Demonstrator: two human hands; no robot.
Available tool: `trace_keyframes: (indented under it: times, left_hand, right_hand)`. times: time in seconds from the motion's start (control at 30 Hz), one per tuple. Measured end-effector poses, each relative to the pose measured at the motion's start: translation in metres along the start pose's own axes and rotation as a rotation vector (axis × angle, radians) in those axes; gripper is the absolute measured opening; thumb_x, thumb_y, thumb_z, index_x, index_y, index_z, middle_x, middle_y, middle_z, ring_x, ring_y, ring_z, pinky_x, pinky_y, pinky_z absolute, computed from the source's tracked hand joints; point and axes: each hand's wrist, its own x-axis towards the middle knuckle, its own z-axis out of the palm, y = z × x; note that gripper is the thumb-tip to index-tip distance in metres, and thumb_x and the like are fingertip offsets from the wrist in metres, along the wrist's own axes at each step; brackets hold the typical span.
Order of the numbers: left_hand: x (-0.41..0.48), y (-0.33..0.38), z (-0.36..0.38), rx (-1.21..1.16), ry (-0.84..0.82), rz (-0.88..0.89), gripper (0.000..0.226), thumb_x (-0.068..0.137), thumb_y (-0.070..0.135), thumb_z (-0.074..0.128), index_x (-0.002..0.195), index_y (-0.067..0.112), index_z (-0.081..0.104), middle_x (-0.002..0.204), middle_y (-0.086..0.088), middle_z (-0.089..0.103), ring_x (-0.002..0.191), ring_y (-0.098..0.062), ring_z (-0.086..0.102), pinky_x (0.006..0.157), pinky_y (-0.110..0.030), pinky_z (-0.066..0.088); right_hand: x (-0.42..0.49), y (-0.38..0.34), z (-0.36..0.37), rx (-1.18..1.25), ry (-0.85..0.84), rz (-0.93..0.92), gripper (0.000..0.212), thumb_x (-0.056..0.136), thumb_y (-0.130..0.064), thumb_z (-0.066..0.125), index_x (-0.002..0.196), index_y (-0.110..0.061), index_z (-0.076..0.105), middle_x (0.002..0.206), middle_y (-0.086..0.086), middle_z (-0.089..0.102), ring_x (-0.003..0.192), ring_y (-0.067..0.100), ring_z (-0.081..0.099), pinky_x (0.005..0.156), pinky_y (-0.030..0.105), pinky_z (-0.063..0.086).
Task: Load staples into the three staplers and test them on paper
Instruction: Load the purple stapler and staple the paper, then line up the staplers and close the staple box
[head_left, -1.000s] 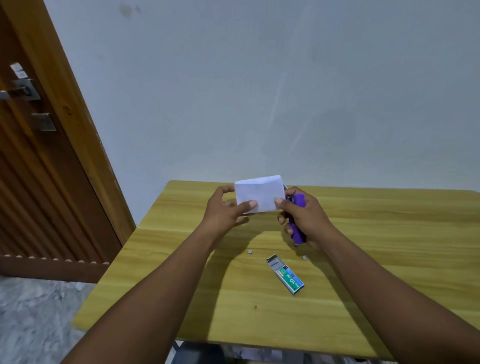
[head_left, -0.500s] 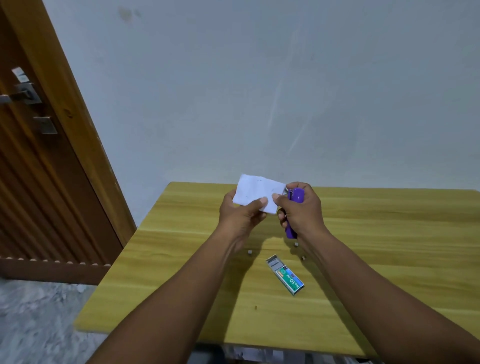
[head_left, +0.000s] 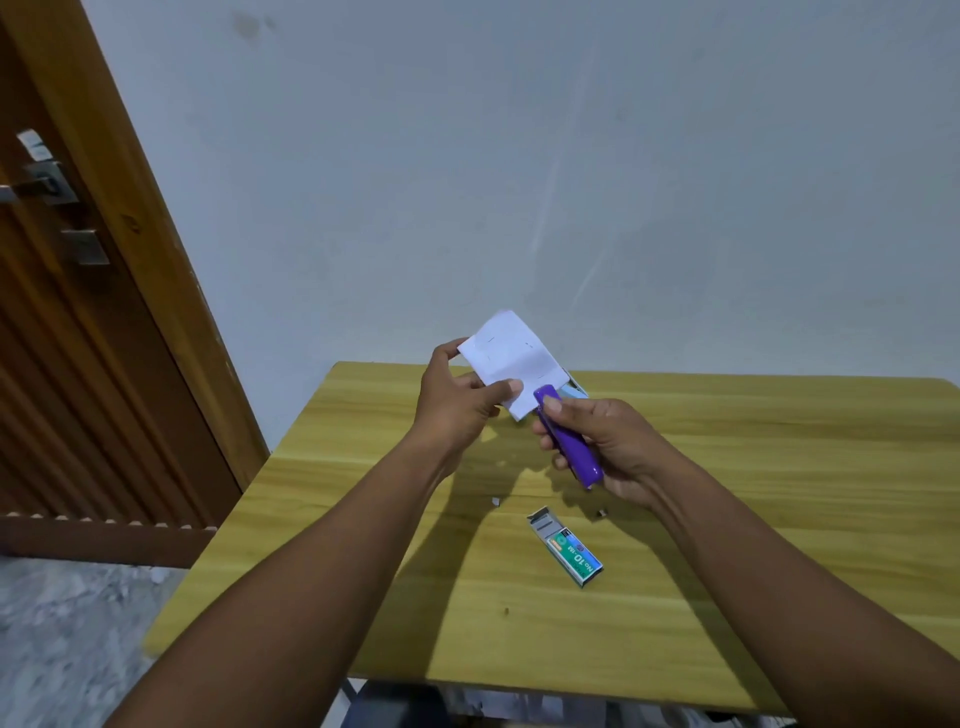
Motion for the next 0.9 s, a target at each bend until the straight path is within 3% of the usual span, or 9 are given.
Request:
trace_keyframes:
  times: [0.17,0.33,0.43,0.57,0.63,0.73,0.83,0.9]
  left_hand:
    - [-0.003,-0.001,0.0,0.107,-0.03,0.049,0.068,0.075,0.005,0.086,0.127,0.024,0.048,0.091,-0.009,0.076,0.069,-0.006,0.071,0.058,-0.015,0.049]
    - [0.006,-0.007,-0.012,0.1,0.014,0.054,0.04,0.086,0.016,0.078,0.121,0.015,0.061,0.066,0.0,0.062,0.059,-0.013,0.058,0.071,-0.033,0.05]
    - [0.007,-0.015,-0.014,0.138,0.0,0.038,0.04,0.086,0.012,0.078,0.121,0.009,0.06,0.062,-0.001,0.058,0.056,-0.014,0.058,0.071,-0.034,0.052]
    - [0.007,-0.029,-0.01,0.116,0.069,-0.001,0.037,0.088,0.01,0.075,0.119,0.004,0.057,0.061,-0.002,0.061,0.056,-0.015,0.062,0.065,-0.033,0.056]
    - [0.013,-0.035,-0.012,0.087,0.163,-0.04,0.033,0.09,0.009,0.073,0.117,0.003,0.055,0.064,-0.006,0.065,0.055,-0.017,0.063,0.067,-0.036,0.061]
    - [0.024,-0.047,-0.026,0.187,0.313,-0.093,0.035,0.088,0.014,0.074,0.115,0.012,0.051,0.078,-0.011,0.072,0.063,-0.023,0.071,0.077,-0.043,0.063]
    - [0.029,-0.059,-0.046,0.433,0.429,-0.076,0.04,0.087,0.02,0.071,0.119,0.022,0.046,0.1,-0.013,0.069,0.084,-0.027,0.068,0.073,-0.036,0.054]
    - [0.028,-0.068,-0.058,0.612,0.416,-0.013,0.038,0.091,0.025,0.064,0.125,0.027,0.046,0.101,-0.012,0.066,0.091,-0.028,0.061,0.072,-0.032,0.044]
  right_hand:
    - [0.004,0.001,0.01,-0.039,0.038,-0.055,0.037,0.072,-0.032,0.077,0.092,-0.002,0.072,0.073,0.012,0.07,0.056,0.014,0.062,0.049,0.023,0.051]
    - [0.01,0.004,0.0,-0.178,0.102,-0.139,0.03,0.083,-0.022,0.077,0.095,0.005,0.072,0.073,0.018,0.067,0.056,0.021,0.058,0.047,0.025,0.047]
    - [0.013,0.006,-0.008,-0.313,0.129,-0.145,0.027,0.084,-0.025,0.078,0.086,0.002,0.074,0.071,0.02,0.068,0.052,0.023,0.055,0.047,0.026,0.046]
    - [0.018,-0.001,-0.023,-0.619,0.077,-0.064,0.031,0.084,-0.038,0.078,0.092,-0.008,0.074,0.078,0.014,0.073,0.059,0.018,0.062,0.055,0.029,0.049]
    - [0.027,0.001,-0.039,-0.821,0.207,-0.107,0.037,0.08,-0.047,0.078,0.095,-0.014,0.071,0.081,0.006,0.071,0.067,0.019,0.063,0.064,0.031,0.049]
    - [0.034,0.001,-0.066,-0.912,0.549,-0.093,0.048,0.078,-0.045,0.08,0.109,-0.015,0.058,0.1,0.004,0.061,0.089,0.025,0.058,0.07,0.032,0.042]
    - [0.046,0.007,-0.095,-0.996,0.641,-0.005,0.055,0.079,-0.043,0.08,0.111,-0.01,0.048,0.11,0.011,0.056,0.092,0.026,0.052,0.07,0.033,0.038]
    - [0.057,0.015,-0.111,-1.086,0.674,0.025,0.056,0.077,-0.044,0.08,0.11,-0.011,0.048,0.116,0.014,0.056,0.094,0.028,0.053,0.071,0.032,0.038]
